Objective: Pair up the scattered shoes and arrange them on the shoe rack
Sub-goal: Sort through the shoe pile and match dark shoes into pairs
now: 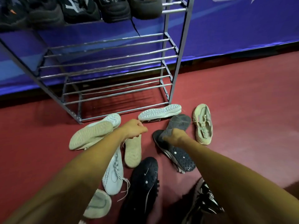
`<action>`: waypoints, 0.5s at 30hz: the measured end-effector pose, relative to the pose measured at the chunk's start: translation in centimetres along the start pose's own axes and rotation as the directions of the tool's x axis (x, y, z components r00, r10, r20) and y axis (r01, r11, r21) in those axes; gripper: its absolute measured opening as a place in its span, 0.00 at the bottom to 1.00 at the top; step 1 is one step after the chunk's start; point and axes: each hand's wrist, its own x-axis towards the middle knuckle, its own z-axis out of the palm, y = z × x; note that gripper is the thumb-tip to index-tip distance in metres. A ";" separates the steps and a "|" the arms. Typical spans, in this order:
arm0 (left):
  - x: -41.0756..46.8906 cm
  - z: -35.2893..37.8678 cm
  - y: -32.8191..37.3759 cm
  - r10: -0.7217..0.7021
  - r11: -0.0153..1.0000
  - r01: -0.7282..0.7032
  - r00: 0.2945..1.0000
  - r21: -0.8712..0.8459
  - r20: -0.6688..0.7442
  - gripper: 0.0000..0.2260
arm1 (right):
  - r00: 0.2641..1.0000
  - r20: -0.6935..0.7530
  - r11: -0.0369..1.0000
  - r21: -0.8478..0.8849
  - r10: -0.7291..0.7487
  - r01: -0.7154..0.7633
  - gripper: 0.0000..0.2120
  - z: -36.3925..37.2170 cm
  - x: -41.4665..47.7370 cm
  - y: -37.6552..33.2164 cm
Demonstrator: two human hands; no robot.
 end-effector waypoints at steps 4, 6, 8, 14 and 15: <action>2.8 2.6 -1.2 -0.060 0.998 0.060 0.998 -0.003 0.013 0.06 | 0.998 -0.009 0.987 0.152 0.055 -0.054 0.23 0.4 1.7 1.5; 4.0 3.9 -1.5 -0.079 0.997 0.079 0.995 0.002 0.060 0.06 | 0.991 0.000 0.961 0.246 0.132 -0.128 0.25 1.0 2.6 2.3; 5.1 5.1 -1.7 -0.088 0.996 0.089 0.992 -0.003 0.090 0.07 | 0.983 0.025 0.944 0.276 0.182 -0.182 0.28 1.8 3.5 3.0; 7.6 8.8 -1.9 -0.200 0.976 0.208 0.972 -0.059 0.126 0.09 | 0.975 0.089 0.878 0.424 0.202 -0.221 0.26 4.4 6.0 4.5; 7.8 9.4 -1.9 -0.236 0.965 0.251 0.960 -0.083 0.151 0.13 | 0.974 0.090 0.869 0.441 0.207 -0.225 0.25 4.7 6.3 4.5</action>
